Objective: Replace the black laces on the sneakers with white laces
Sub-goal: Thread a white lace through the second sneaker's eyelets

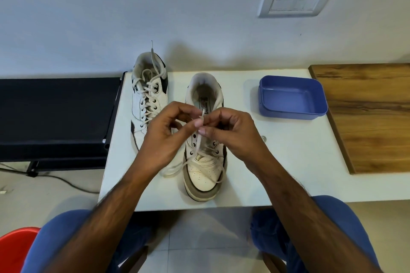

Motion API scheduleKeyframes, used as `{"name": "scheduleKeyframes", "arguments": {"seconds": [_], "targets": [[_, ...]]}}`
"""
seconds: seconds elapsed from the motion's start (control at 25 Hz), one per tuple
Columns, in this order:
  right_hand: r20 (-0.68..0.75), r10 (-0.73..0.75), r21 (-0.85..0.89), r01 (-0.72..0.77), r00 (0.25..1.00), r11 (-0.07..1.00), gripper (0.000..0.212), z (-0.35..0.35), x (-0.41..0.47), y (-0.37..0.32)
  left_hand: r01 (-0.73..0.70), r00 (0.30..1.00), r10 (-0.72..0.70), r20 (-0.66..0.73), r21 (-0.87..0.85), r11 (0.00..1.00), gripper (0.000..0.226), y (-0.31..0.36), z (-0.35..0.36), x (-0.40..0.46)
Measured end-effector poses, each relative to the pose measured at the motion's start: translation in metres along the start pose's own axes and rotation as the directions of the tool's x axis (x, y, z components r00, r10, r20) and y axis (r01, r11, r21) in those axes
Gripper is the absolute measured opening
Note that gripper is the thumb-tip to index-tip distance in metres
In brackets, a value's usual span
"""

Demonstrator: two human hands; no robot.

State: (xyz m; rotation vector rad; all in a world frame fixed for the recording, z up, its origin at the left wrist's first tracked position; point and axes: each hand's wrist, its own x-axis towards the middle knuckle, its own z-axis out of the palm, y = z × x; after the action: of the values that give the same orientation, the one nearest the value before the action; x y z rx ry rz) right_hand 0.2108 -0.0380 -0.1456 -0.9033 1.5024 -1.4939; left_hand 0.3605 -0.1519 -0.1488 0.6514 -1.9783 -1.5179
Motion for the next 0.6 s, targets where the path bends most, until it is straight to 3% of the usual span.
{"name": "scheduleKeyframes", "arguments": {"seconds": [0.2,0.32,0.48,0.6], "targets": [[-0.027,0.017,-0.063,-0.019,0.999,0.998,0.012,0.004,0.000,0.002,0.012,0.998,-0.014,-0.068,-0.024,1.000,0.012,-0.008,0.006,0.002],[-0.165,0.043,-0.183,-0.074,0.985,0.980,0.009,-0.013,0.004,0.003,-0.030,0.990,0.039,-0.132,0.069,0.997,0.013,-0.007,0.004,0.001],[-0.331,0.111,-0.412,-0.249,0.937,0.876,0.011,-0.023,0.002,0.010,-0.266,0.963,0.248,0.102,0.484,0.833,0.021,-0.012,0.008,-0.002],[-0.304,0.174,-0.497,-0.312,0.937,0.810,0.030,-0.015,0.001,0.010,-0.312,0.950,0.268,0.161,0.571,0.759,0.018,-0.016,0.011,-0.003]]}}
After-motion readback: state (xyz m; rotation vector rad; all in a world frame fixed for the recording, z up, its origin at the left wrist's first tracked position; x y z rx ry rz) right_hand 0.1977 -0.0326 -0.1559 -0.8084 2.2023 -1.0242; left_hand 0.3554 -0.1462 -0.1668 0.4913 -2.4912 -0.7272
